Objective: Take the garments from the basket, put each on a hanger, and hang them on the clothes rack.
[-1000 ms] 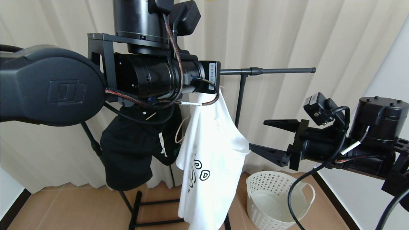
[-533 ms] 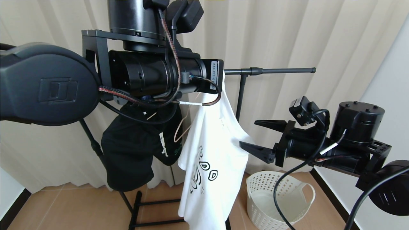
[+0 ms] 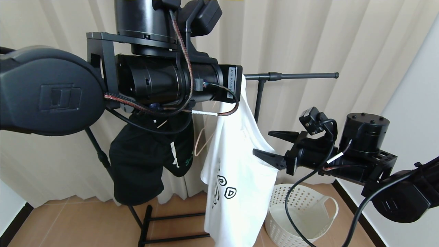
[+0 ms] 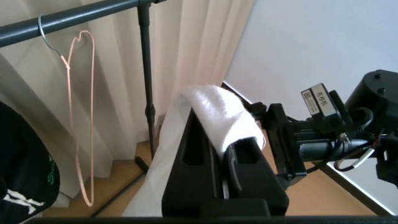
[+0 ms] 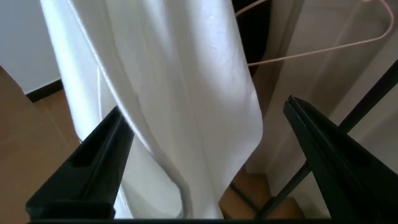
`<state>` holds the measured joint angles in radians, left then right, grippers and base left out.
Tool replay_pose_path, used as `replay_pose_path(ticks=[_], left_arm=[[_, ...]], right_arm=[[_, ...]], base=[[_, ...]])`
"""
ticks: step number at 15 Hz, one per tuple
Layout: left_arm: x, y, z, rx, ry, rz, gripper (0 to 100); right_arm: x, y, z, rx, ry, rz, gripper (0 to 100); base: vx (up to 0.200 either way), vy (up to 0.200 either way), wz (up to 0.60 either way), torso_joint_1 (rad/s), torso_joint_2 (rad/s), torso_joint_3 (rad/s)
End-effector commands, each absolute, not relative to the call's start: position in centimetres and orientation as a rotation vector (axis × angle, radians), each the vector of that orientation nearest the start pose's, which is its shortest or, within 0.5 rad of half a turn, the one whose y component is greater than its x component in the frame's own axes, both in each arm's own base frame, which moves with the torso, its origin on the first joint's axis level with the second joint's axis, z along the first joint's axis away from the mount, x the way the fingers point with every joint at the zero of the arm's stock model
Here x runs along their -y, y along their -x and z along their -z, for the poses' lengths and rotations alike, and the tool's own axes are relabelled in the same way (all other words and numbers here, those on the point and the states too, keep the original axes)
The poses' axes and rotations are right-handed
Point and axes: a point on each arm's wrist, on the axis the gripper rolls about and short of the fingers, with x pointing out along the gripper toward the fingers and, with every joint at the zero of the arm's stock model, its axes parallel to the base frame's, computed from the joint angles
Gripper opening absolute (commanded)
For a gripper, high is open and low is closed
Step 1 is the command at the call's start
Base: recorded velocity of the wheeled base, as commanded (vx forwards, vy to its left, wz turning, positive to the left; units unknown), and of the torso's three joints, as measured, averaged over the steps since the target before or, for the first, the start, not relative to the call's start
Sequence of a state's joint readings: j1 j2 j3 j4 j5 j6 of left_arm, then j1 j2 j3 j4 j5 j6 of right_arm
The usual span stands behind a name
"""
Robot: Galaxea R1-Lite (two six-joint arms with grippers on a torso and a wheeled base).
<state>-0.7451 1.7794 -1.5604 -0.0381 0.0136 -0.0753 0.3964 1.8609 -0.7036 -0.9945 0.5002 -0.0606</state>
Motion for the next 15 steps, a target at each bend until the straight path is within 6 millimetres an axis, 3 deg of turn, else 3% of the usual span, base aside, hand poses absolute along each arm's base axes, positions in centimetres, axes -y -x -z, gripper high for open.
replay_pose_path(ticks=[1,4,7,10,14,15], left_arm=[[23.7,-25.8,-31.0,-0.201,0.002,0.722,0],[23.7,-25.7,-30.8,-0.209,0.002,0.722,0],[23.1,-25.6,-30.0,-0.255,-0.012,0.703,0],[21.9,-25.4,-27.5,-0.391,-0.061,0.662,0],[21.6,-25.1,-23.7,-0.511,-0.110,0.649,0],[21.6,-24.9,-22.8,-0.540,-0.126,0.650,100]], right_arm=[[-13.5,-29.7,-13.7,-0.154,0.046,-0.897,0],[-13.3,-30.0,-13.6,-0.159,0.043,-0.885,0],[-11.7,-30.8,-15.3,-0.110,0.015,-0.807,0],[-11.2,-30.4,-17.7,-0.048,-0.030,-0.740,0],[-10.7,-29.1,-19.4,0.004,-0.026,-0.706,0],[-10.5,-28.5,-19.9,0.018,-0.026,-0.706,0]], base=[[0.000,0.000,0.00,0.000,0.00,0.000],[0.000,0.000,0.00,0.000,0.00,0.000],[0.000,0.000,0.00,0.000,0.00,0.000],[0.000,0.000,0.00,0.000,0.00,0.000],[0.000,0.000,0.00,0.000,0.00,0.000],[0.000,0.000,0.00,0.000,0.00,0.000]])
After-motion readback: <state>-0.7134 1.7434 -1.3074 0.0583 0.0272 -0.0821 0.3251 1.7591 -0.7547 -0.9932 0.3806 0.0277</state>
